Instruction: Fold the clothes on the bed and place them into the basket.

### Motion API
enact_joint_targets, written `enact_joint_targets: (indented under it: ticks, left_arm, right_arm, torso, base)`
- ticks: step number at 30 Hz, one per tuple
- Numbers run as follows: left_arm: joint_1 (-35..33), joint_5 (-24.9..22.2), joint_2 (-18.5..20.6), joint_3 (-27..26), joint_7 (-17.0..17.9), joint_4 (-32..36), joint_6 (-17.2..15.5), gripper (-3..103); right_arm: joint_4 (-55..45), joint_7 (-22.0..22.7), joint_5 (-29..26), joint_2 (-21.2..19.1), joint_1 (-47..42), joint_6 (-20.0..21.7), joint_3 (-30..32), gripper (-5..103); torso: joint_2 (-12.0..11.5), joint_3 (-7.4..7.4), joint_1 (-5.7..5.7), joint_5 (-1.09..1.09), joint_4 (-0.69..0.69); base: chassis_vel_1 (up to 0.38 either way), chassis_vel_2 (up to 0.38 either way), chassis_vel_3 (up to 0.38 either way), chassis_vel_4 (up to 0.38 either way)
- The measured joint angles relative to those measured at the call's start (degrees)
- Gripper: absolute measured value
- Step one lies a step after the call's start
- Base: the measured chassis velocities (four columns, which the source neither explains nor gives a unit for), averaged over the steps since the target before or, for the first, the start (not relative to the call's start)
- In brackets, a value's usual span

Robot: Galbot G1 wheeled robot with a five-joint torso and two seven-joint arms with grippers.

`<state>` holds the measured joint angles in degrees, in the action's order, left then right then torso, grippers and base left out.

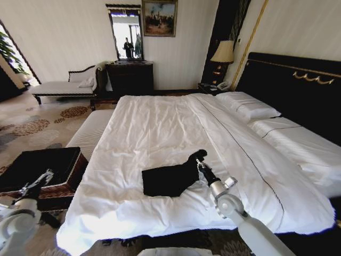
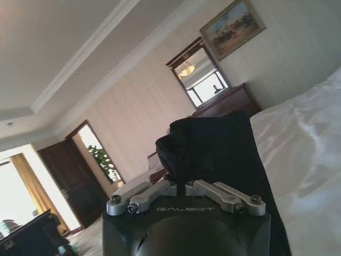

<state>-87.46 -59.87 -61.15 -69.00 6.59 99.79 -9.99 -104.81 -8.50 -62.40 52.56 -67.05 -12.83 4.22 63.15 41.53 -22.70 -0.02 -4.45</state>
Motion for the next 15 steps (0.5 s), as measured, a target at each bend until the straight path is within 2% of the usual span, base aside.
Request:
enact_joint_targets:
  ticks: [3, 8, 15]
  left_arm:
    - [0.14, 0.11, -0.46, 0.27, 0.02, 0.1, -0.15, 100]
    - [0.2, 0.51, -1.37, 1.18, 0.1, 0.57, -0.27, 100]
    - [-0.4, 0.54, -1.95, 1.28, 0.23, 1.54, -0.28, 100]
  right_arm:
    - [1.96, -2.19, 2.08, 0.41, 2.5, -0.64, -5.1, 2]
    - [5.09, -2.38, 4.18, 1.7, 4.55, -1.25, -11.13, 2]
    - [7.9, -2.36, 5.83, 3.28, 4.4, -1.8, -14.59, 2]
  torso:
    - [0.0, 0.0, 0.0, 0.01, -0.02]
    - [0.0, 0.0, 0.0, 0.0, -0.01]
    - [0.0, 0.0, 0.0, 0.02, -0.02]
  base:
    - [0.0, 0.0, 0.0, 0.0]
    - [0.0, 0.0, 0.0, 0.0]
    - [0.0, 0.0, 0.0, 0.0]
